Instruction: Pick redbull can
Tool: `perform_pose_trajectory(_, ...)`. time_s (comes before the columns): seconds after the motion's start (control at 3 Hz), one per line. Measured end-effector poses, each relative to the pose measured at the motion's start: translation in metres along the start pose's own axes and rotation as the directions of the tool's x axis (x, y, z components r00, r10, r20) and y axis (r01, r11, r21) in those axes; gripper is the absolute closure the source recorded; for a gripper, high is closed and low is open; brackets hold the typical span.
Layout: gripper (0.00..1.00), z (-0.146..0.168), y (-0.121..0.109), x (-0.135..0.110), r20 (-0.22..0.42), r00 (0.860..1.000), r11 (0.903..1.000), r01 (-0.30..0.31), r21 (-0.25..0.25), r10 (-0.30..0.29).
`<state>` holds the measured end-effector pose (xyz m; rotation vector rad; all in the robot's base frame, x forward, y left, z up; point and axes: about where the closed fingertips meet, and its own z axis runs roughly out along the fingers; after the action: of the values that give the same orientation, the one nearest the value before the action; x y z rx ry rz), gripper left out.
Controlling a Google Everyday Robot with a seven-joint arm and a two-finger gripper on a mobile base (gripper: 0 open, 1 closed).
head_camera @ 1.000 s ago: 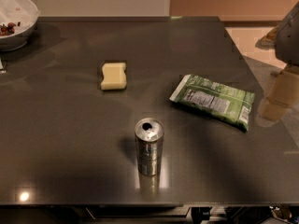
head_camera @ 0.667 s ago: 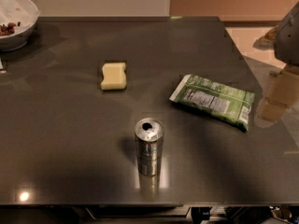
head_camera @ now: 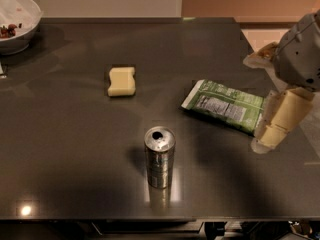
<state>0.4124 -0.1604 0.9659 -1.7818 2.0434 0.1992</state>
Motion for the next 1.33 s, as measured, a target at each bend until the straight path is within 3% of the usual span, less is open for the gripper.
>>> perform_pose_trajectory(0.67,0.00,0.049,0.041,-0.041,0.148,0.988,0.9917,0.060,-0.114,-0.043)
perform_pose_trajectory(1.33,0.00,0.086,0.058,-0.073,0.246,0.968,0.9834,0.081,-0.162,-0.039)
